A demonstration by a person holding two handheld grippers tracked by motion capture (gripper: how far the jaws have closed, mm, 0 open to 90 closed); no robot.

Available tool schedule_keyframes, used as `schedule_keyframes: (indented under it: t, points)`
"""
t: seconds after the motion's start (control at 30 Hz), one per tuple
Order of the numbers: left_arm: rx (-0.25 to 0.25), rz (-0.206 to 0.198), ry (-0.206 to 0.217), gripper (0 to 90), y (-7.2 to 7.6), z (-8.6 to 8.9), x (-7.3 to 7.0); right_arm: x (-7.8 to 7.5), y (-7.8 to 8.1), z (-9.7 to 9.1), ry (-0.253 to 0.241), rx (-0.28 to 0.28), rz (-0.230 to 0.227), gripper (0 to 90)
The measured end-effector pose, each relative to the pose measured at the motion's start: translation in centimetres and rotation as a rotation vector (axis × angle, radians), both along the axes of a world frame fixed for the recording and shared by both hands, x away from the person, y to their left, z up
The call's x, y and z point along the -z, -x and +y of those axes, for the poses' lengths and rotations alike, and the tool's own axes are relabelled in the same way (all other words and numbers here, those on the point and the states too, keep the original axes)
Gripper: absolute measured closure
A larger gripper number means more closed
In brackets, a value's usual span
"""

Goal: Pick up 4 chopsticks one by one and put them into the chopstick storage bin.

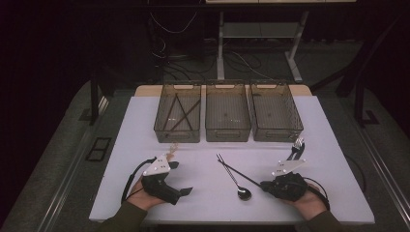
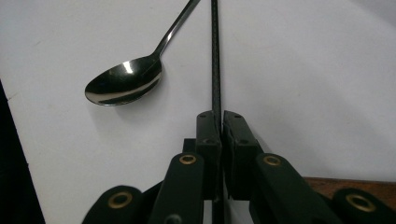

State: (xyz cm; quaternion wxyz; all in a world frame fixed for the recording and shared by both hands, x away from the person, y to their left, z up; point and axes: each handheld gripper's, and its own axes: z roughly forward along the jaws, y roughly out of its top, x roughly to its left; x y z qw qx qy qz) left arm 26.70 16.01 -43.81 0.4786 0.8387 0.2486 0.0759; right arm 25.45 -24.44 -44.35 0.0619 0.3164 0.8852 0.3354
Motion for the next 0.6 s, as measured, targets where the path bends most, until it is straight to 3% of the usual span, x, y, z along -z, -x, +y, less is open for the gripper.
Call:
schedule_keyframes:
  t: [0.6]
  points:
    - [0.003,0.001,-0.003,0.0,0.0,0.0,0.0,-1.4,-0.1,-0.9,-0.070,0.020,-0.050,85.7]
